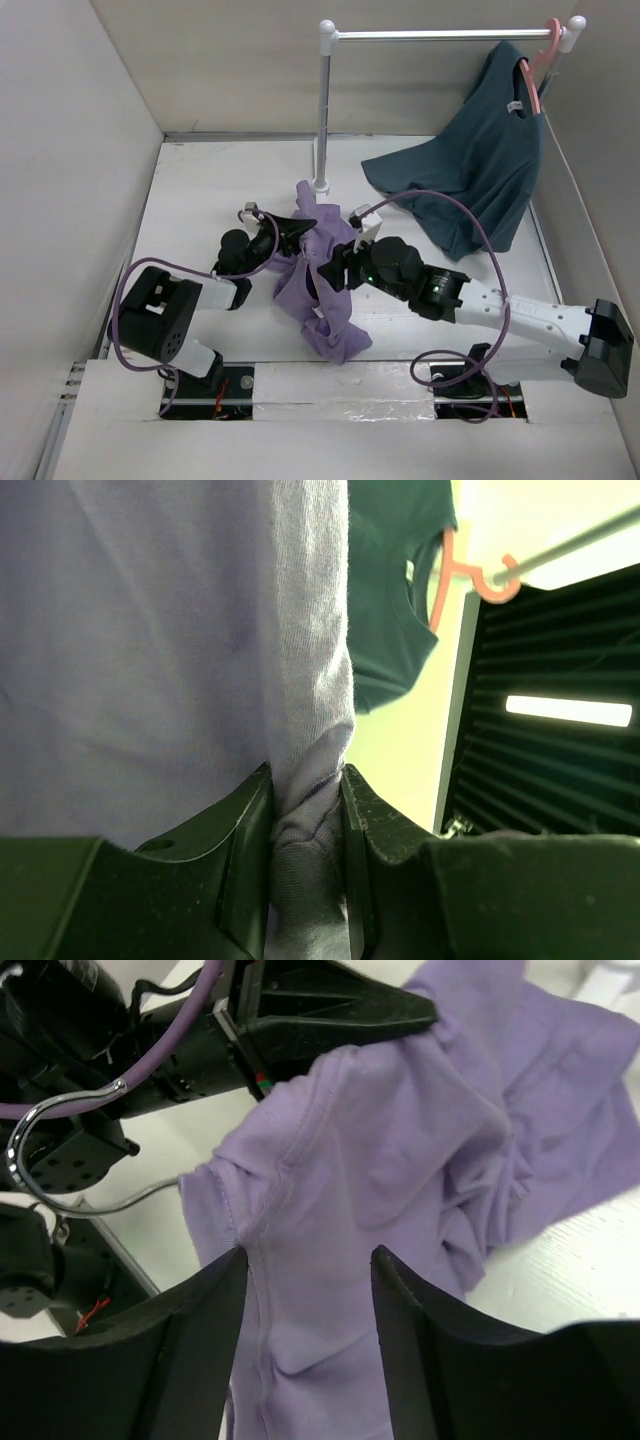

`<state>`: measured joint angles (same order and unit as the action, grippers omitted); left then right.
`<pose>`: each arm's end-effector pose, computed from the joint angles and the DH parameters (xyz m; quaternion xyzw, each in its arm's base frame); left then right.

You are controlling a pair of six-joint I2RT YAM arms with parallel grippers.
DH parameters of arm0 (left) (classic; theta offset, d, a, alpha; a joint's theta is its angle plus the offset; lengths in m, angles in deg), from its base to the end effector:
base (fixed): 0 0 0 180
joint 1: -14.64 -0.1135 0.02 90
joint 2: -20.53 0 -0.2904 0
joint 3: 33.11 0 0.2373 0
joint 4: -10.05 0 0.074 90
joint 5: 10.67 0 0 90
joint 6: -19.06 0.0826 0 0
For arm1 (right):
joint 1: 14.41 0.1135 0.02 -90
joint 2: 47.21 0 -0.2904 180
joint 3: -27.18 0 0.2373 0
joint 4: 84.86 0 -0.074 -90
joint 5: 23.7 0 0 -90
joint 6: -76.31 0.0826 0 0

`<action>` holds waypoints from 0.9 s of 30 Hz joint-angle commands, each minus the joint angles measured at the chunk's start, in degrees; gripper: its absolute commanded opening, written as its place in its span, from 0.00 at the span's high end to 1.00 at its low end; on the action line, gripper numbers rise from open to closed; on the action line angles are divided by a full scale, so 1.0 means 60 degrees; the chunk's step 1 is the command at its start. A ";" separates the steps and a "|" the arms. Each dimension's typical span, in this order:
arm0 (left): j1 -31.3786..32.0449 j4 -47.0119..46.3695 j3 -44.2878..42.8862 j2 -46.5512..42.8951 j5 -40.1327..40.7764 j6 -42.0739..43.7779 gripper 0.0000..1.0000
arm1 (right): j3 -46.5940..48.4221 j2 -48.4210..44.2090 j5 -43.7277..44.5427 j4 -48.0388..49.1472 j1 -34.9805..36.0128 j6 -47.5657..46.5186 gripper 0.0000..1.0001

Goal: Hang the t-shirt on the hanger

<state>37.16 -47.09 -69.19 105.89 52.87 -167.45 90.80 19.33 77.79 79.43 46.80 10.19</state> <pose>0.2611 -0.1481 0.2433 -0.2470 0.6146 -0.7087 0.2427 0.1532 0.2447 0.3183 -0.2033 0.7843 0.3325 0.4826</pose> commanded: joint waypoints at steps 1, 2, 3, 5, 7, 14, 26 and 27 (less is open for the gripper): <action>0.0069 -0.3813 -0.0032 -0.0618 -0.0321 0.0264 1.00 | 0.0568 0.0275 -0.1108 0.0895 -0.0006 -0.0582 0.41; 0.0069 -0.3899 -0.0032 -0.0648 -0.0365 0.0265 1.00 | 0.0569 0.0306 -0.1167 0.0938 -0.0006 -0.0552 0.41; 0.0069 -0.3972 0.0026 -0.0648 -0.0366 0.0250 1.00 | 0.0511 0.0335 -0.1225 0.1054 -0.0093 -0.0538 0.41; 0.0171 -0.3828 0.0013 -0.0692 -0.0322 0.0323 1.00 | 0.0365 0.0321 -0.1560 0.1507 -0.0284 -0.0523 0.42; 0.0172 -0.3768 -0.0061 -0.0663 -0.0395 0.0367 1.00 | 0.0072 0.0233 -0.1840 0.1874 -0.0531 -0.0391 0.47; 0.0172 -0.4352 -0.0002 -0.0385 -0.0512 0.0060 1.00 | -0.0383 -0.0059 -0.3526 0.2943 -0.0944 -0.0128 0.52; 0.0172 -0.4294 -0.0047 -0.0574 -0.0644 0.0030 1.00 | -0.0735 0.0437 -0.4507 0.4028 -0.1808 0.0473 0.57; 0.0172 -0.4295 -0.0032 -0.0604 -0.0615 0.0045 1.00 | -0.0604 0.0496 -0.4754 0.4000 -0.1895 0.0473 0.54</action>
<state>37.84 -47.55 -69.14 104.88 51.03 -166.60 85.90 21.56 52.61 98.93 36.18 12.31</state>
